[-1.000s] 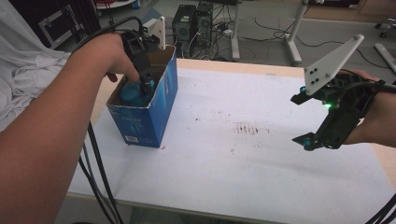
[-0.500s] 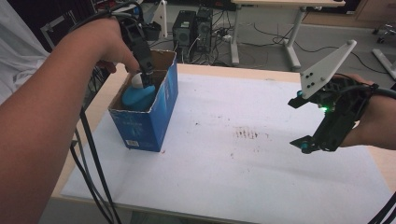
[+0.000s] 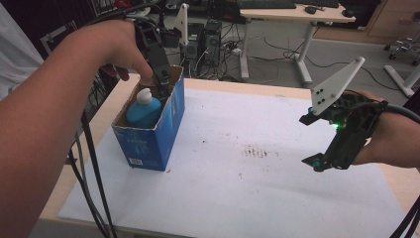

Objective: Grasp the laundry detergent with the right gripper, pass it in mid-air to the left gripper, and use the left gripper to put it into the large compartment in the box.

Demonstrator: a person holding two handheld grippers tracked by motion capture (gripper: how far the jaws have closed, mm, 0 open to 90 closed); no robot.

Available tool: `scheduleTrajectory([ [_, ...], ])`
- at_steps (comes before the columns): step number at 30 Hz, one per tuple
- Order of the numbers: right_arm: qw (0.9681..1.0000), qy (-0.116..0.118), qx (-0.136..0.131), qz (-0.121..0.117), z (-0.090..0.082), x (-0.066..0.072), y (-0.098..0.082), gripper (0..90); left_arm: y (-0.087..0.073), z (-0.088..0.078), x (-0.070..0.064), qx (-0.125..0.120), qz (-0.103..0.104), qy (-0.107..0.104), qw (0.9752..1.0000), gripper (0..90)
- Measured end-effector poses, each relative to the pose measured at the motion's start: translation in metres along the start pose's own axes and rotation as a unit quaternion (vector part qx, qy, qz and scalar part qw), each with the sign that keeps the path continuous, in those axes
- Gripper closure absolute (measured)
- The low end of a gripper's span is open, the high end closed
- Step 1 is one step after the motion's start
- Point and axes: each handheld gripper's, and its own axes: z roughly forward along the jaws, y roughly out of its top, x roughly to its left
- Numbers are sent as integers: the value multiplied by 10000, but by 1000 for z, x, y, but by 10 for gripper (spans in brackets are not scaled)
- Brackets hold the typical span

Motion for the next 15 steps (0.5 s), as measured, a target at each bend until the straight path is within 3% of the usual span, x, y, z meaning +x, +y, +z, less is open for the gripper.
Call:
scheduleTrajectory([
  [3, 10000, 21, 22, -18, 0, 0, 0, 7, 7, -3, -9, -26, 287, -30, 9996, 144],
  [4, 10000, 24, 40, -19, -1, 0, 1, 7, 9, -3, -12, -55, 468, -72, 9989, 138],
  [6, 10000, 28, 60, -25, -2, -1, 0, 7, 14, -4, -18, -99, 644, -273, 9975, 132],
  [11, 10000, 41, 13, -20, -11, -4, 0, 7, 25, -3, -33, -72, 1122, -438, 9927, 106],
  [15, 9999, 58, 123, -30, -12, -6, 0, 7, 34, 2, -44, -4, 1502, -512, 9873, 79],
])
